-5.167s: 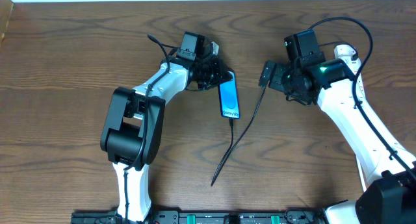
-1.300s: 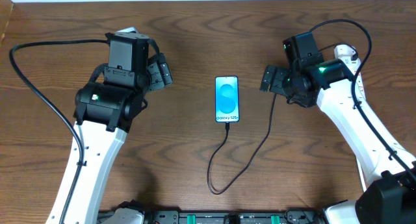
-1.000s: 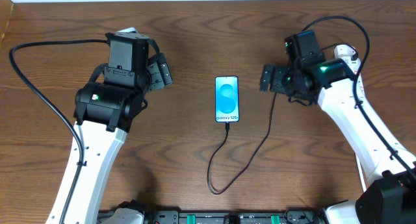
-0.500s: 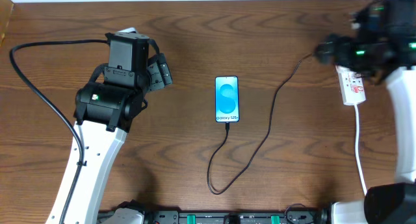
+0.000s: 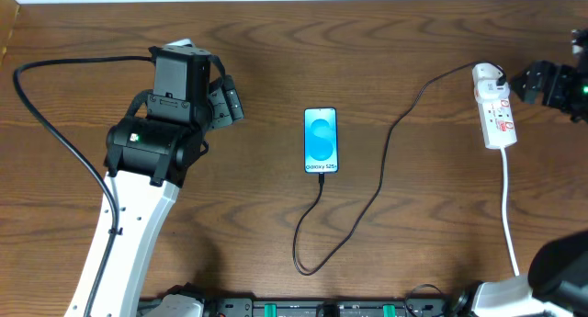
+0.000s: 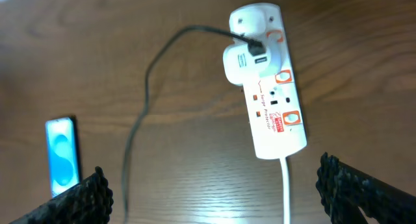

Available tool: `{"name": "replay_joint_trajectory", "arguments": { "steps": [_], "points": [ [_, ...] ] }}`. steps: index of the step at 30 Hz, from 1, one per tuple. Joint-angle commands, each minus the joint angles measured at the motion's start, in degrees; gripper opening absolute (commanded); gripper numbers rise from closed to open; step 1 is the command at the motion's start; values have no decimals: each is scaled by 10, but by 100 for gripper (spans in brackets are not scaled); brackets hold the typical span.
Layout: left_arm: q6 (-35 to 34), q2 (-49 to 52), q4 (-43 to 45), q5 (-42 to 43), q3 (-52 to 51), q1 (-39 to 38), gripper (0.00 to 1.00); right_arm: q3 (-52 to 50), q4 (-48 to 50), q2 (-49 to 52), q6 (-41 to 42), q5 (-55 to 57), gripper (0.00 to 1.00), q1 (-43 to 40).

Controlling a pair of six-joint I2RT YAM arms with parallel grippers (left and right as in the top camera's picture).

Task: Plug charger to phone and switch on socket
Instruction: 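Move the right gripper to the power strip's switch beside the plug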

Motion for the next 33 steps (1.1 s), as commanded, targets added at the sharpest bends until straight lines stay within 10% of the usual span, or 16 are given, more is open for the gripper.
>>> {"name": "replay_joint_trajectory", "arguments": {
  "steps": [1,33],
  "points": [
    [7,-1,-2,-14,4,-1,90,9,5,49,-78,-26,99,-1],
    [7,-1,-2,-14,4,-1,90,9,116,241,-110,-83,99,2]
  ]
}}
